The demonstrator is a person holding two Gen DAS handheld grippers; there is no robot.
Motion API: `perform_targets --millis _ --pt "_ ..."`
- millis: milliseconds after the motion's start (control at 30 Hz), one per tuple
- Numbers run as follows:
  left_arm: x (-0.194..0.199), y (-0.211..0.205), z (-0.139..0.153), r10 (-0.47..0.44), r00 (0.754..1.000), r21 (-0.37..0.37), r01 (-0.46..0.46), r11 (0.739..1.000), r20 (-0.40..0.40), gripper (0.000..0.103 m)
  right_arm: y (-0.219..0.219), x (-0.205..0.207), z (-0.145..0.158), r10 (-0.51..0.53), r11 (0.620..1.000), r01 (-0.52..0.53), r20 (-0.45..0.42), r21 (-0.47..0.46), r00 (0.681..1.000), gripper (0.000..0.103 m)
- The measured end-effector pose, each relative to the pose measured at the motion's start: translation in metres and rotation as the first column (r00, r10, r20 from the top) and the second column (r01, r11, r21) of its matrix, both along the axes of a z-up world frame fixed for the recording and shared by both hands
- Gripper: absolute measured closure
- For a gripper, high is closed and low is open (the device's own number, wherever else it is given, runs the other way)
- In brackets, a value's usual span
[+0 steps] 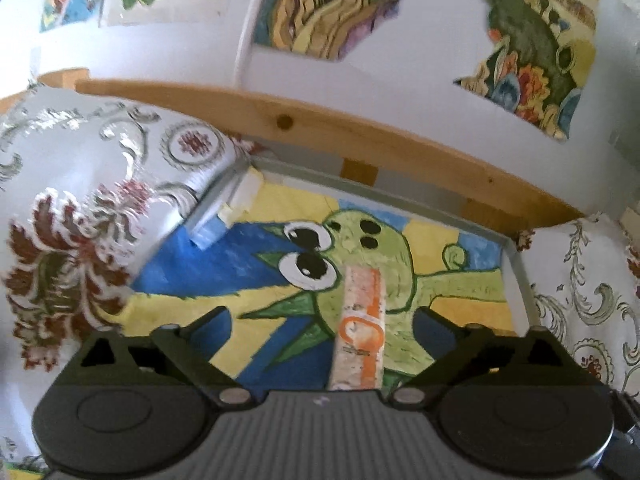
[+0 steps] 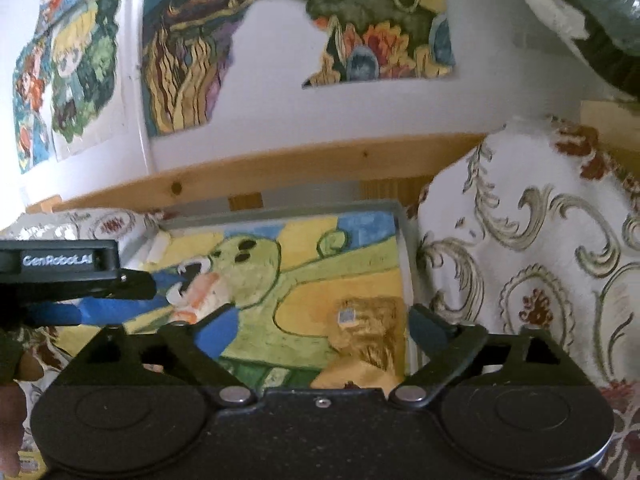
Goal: Organize snacks
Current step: 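Open both grippers to drop the roll and bag into the tray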
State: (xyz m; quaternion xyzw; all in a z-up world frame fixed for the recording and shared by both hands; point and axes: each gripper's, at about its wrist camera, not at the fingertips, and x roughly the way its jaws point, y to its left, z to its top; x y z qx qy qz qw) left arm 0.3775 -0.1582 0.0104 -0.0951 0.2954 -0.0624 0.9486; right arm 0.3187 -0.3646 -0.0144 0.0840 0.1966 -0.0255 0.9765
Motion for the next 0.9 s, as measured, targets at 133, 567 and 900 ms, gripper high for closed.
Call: perform_targets --millis 133,567,900 --pt "-0.016 0.009 0.01 0.002 0.999 -0.006 -0.002 1.0 0.041 0.001 0.004 -0.019 0.014 -0.008 1.0 0.009 0.071 -0.006 0.997 0.001" --pt "-0.084 0.052 0.023 0.067 0.989 -0.021 -0.064 0.998 0.132 0.0 0.031 -0.095 0.043 0.016 0.996 0.0 0.177 -0.09 0.984 0.001" --pt "-0.151 0.083 0.014 0.097 0.978 0.039 -0.106 0.994 0.183 0.0 0.056 -0.157 0.048 0.049 0.993 -0.025 0.203 -0.119 0.978 0.001"
